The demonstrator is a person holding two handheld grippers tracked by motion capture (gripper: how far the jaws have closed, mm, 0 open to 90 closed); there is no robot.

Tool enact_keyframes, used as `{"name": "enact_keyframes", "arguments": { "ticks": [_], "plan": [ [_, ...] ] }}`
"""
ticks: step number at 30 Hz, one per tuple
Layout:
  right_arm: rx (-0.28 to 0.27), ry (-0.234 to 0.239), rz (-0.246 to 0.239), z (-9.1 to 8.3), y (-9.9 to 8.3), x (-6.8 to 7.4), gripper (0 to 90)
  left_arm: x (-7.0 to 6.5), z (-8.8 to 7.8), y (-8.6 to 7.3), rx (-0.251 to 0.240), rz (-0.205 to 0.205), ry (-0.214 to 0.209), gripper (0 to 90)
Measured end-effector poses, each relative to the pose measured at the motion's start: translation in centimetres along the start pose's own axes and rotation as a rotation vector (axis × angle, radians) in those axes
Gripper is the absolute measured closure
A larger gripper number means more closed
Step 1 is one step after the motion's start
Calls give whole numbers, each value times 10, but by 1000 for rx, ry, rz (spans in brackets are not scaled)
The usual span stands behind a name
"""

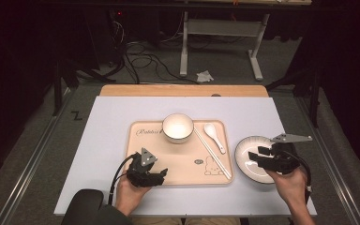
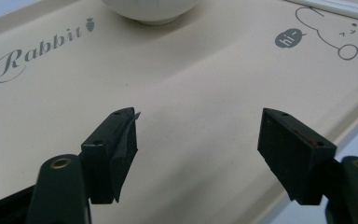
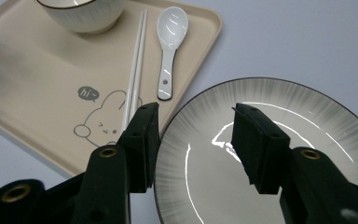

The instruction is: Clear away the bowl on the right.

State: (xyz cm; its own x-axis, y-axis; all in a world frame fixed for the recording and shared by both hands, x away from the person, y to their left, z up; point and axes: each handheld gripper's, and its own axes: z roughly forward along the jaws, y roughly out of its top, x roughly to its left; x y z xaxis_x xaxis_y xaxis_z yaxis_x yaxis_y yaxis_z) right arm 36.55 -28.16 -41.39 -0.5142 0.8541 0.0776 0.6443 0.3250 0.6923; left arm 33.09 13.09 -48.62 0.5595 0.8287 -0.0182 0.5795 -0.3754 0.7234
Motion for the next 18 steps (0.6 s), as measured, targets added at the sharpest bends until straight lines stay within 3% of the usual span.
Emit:
{"name": "enact_keyframes", "arguments": {
  "ticks": [11, 18],
  "plan": [
    [-24, -25, 44, 6, -24, -7, 522, -1, 0, 0, 1, 2, -2, 286],
    [-38, -41, 63, 5, -29, -12, 523, -1, -1, 0, -3, 5, -2, 285]
  ]
}}
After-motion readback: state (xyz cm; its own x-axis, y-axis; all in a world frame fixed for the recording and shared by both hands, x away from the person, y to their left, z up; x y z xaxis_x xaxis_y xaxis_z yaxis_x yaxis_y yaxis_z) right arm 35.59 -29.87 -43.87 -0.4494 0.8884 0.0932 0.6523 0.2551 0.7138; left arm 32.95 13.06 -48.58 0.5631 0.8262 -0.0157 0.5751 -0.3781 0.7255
